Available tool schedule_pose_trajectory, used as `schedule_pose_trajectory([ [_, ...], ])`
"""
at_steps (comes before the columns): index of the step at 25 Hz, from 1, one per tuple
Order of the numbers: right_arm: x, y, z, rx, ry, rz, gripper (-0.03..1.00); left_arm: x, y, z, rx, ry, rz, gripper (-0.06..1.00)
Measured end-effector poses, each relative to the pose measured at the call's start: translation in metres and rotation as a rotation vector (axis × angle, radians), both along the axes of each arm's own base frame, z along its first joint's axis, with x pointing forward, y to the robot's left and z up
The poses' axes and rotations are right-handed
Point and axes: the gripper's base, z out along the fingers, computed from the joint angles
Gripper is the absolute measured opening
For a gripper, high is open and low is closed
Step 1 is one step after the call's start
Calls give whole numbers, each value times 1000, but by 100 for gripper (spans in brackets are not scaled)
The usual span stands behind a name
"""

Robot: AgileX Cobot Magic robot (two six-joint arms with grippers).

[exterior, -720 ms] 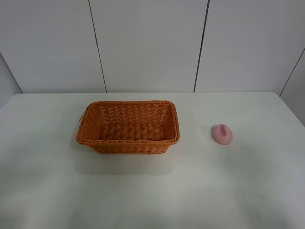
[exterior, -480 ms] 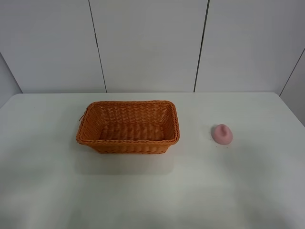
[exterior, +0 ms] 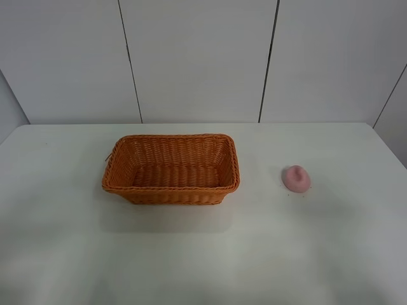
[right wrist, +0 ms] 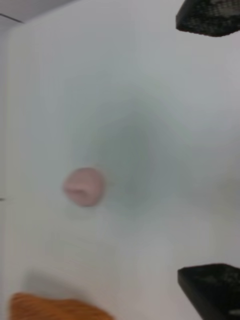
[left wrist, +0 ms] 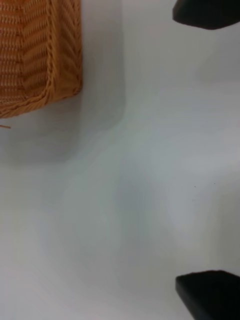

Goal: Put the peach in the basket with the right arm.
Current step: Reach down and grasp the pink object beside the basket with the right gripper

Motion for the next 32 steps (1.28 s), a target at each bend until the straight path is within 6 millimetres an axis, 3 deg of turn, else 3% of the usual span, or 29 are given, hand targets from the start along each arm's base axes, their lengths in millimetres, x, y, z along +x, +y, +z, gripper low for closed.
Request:
schedule_pose_trajectory([
  [4,50,0,11,-1,174,-1,70,0,0,0,0,0,0,99],
  [9,134,1,6,-2,378,-2,70,0,0,0,0,0,0,99],
  [16,257,2,-34,-4,601,-2,70,0,0,0,0,0,0,99],
  [20,313,2,-61,-4,646,-3,70,0,0,0,0,0,0,99],
  [23,341,4,-78,-2,668,1,70,0,0,0,0,0,0,99],
  [26,358,19,-87,-14,683,37,70,0,0,0,0,0,0,99],
  [30,367,45,-92,-24,674,92,70,0,0,0,0,0,0,99],
  [32,368,48,-95,-20,671,88,70,0,0,0,0,0,0,99],
])
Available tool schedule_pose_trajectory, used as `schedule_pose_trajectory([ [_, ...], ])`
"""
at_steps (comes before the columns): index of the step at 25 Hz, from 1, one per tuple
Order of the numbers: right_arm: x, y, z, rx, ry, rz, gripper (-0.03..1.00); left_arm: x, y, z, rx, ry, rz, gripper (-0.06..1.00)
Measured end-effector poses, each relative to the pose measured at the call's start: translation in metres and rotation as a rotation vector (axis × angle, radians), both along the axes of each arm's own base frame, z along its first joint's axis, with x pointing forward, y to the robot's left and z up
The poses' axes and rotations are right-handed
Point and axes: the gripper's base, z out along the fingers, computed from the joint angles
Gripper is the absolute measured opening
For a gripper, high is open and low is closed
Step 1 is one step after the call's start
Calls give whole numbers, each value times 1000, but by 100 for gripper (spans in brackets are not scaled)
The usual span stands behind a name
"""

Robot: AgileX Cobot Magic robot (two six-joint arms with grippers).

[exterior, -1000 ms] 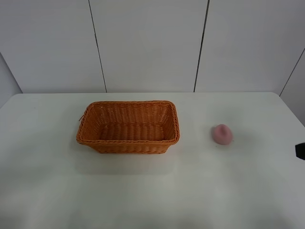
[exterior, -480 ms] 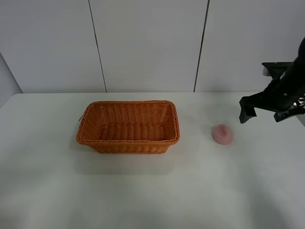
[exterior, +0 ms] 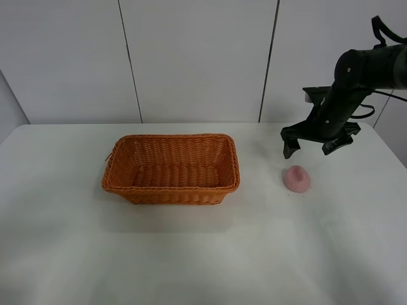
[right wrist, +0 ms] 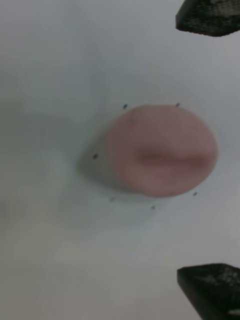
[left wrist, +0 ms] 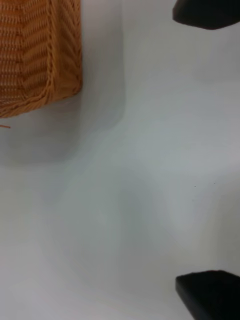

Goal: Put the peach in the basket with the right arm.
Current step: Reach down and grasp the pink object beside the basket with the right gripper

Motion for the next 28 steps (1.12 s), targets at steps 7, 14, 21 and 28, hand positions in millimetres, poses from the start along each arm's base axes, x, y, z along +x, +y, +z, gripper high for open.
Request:
schedule_pose_trajectory([
  [7,4,-2,-23,-24,51,-17,70,0,0,0,0,0,0,99],
  [14,9,-1,-69,-35,138,-16,70,0,0,0,0,0,0,99],
  [21,10,-1,-82,-31,145,-19,57,0,0,0,0,0,0,99],
  [28,12,-1,-76,-27,132,-34,1,0,0,0,0,0,0,99],
])
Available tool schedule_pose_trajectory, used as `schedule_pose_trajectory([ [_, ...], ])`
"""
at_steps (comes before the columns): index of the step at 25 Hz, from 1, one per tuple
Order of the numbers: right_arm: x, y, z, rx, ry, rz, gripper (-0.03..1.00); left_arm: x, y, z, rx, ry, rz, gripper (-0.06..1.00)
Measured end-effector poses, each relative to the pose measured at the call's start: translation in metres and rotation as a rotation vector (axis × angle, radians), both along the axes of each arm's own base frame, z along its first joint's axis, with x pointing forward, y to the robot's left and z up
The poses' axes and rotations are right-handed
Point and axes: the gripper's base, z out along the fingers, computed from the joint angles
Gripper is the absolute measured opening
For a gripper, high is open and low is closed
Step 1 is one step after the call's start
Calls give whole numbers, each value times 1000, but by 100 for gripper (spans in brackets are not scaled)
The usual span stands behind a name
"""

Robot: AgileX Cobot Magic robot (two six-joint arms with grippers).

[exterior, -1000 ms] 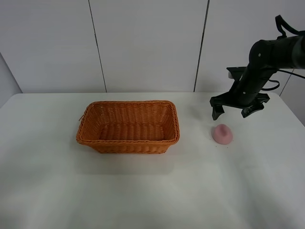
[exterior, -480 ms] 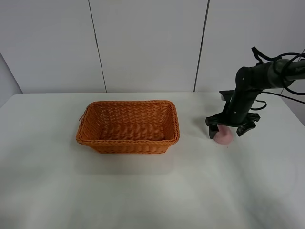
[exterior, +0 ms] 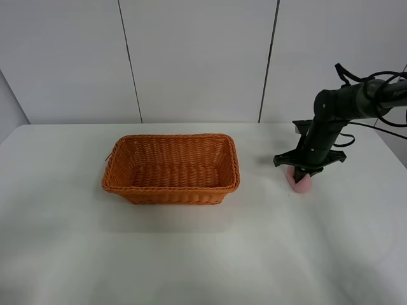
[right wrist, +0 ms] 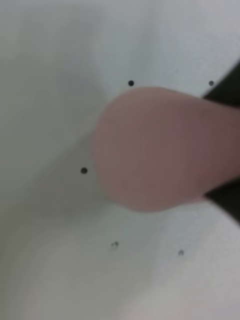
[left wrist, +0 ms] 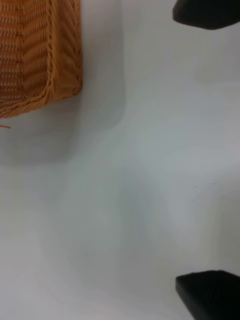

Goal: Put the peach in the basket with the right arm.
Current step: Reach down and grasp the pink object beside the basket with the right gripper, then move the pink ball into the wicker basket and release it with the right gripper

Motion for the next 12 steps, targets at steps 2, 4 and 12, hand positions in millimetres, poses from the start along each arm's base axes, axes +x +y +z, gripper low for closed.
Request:
schedule_pose_trajectory([
  [2,1,0,6,0,3,-1,0,0,0,0,0,0,0,99],
  [4,3,0,14,-1,10,-1,0,0,0,0,0,0,0,99],
  [12,23,2,112,9,-120,2,0,0,0,0,0,0,0,99],
])
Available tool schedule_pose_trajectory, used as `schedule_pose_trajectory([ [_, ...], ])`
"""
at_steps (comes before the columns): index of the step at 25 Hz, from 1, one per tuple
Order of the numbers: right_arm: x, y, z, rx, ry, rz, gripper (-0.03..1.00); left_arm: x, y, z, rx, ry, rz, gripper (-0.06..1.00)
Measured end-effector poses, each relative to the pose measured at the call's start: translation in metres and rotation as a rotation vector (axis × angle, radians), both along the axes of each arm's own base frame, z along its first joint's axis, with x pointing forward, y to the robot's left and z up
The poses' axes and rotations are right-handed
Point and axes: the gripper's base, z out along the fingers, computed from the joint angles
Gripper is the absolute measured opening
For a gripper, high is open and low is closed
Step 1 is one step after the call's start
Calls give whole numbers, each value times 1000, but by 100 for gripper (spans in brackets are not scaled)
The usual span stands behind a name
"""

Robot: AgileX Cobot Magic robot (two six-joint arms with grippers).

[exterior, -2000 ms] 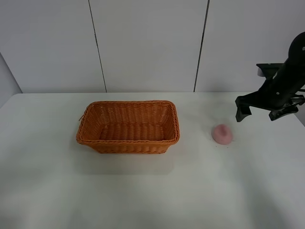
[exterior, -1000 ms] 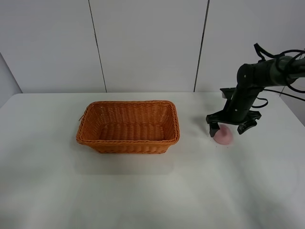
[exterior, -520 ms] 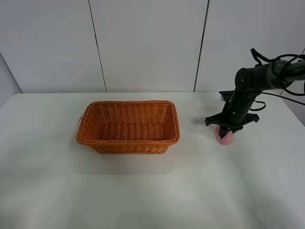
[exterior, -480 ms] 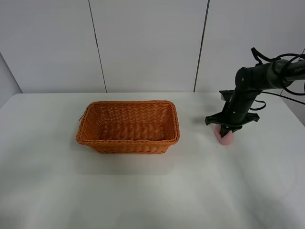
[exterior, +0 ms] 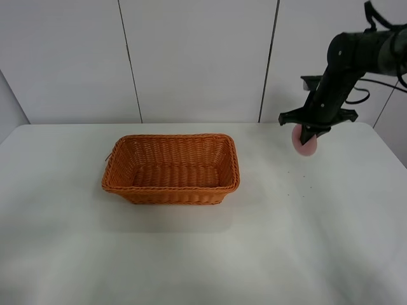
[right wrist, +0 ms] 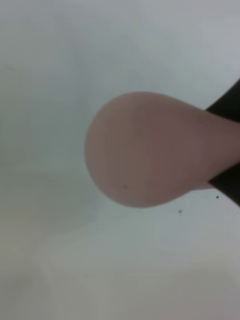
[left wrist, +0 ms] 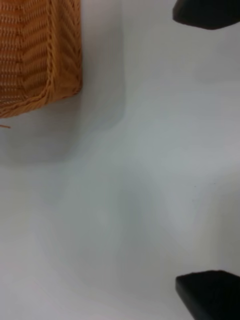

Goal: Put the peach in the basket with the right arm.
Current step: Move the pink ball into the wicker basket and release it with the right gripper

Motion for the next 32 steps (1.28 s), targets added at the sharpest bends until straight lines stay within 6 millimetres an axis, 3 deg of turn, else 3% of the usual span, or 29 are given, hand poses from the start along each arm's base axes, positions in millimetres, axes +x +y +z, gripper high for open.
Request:
schedule_pose_trajectory([
  [4,6,-2,31,-23,-54,5,0,0,0,0,0,0,0,99],
  [8,6,-1,39,-22,-51,6,0,0,0,0,0,0,0,99],
  [11,3,11,40,-17,-39,33,0,0,0,0,0,0,0,99],
  [14,-3,40,40,-15,-32,101,0,0,0,0,0,0,0,99],
  [24,-48,172,41,25,-76,404,0,0,0,0,0,0,0,99],
  [28,-64,212,42,66,-154,479,0,0,0,0,0,0,0,99],
  [32,-65,238,19,87,-176,506,0,0,0,0,0,0,0,99],
])
